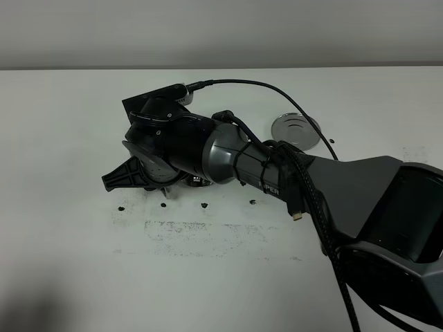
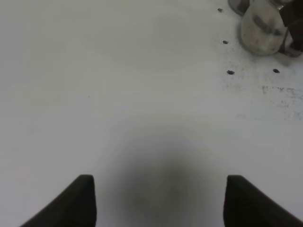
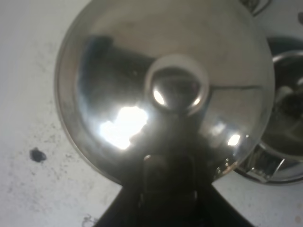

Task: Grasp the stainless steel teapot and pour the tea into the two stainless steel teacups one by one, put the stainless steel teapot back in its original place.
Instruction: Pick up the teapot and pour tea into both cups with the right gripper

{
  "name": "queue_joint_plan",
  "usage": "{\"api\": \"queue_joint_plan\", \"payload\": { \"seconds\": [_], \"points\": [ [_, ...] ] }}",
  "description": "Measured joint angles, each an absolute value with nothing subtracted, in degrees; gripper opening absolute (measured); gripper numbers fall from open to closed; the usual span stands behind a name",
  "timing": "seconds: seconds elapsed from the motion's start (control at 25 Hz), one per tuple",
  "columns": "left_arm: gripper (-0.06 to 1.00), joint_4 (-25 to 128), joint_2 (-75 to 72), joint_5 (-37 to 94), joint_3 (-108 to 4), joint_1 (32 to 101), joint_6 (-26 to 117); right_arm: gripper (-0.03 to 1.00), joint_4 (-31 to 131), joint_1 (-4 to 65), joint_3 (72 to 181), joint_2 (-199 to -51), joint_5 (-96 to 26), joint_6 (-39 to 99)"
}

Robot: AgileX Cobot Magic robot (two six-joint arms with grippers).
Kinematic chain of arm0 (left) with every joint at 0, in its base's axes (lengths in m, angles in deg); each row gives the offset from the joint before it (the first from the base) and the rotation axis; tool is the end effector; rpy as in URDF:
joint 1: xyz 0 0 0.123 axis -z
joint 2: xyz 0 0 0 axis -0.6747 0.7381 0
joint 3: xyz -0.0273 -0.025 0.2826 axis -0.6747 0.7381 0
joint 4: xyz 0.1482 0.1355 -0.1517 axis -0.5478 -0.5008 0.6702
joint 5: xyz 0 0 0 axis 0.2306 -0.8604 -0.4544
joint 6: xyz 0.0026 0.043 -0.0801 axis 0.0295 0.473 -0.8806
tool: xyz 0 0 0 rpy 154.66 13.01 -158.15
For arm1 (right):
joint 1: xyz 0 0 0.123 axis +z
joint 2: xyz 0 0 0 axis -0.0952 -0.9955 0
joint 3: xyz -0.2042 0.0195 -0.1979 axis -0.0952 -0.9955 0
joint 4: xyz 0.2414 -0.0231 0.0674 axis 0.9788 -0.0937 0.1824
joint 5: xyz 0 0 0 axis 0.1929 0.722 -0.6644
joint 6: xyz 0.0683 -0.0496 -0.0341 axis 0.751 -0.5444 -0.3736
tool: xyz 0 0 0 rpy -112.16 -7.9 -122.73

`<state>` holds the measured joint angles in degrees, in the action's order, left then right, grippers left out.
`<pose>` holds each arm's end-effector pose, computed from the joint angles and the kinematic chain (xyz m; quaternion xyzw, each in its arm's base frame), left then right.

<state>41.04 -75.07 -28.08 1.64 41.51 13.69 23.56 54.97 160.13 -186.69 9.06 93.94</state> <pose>-0.0006 -0.0046 0.2648 0.0072 0.8624 -0.0166 0.5060 0.3473 0.3702 0.1661 -0.1436 0.9623 0.0228 0.2299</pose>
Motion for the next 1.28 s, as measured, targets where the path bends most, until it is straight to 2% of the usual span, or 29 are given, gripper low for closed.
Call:
{"api": "queue_joint_plan", "payload": {
  "seconds": [0.4, 0.76, 0.96, 1.28],
  "points": [
    [0.56, 41.0, -75.1, -28.1, 1.6, 41.5, 13.7, 0.2, 23.1, 55.0, 160.2, -186.5, 9.3, 93.9],
    [0.56, 41.0, -75.1, -28.1, 1.6, 41.5, 13.7, 0.2, 24.1, 55.2, 160.2, -179.1, 10.7, 89.2],
    [0.56, 41.0, -75.1, -28.1, 1.6, 41.5, 13.7, 0.2, 28.9, 52.4, 160.2, -175.6, 12.9, 75.8],
    [0.56, 41.0, -75.1, -28.1, 1.6, 41.5, 13.7, 0.2, 36.4, 41.4, 156.6, -172.8, 14.5, 45.9]
  ]
}}
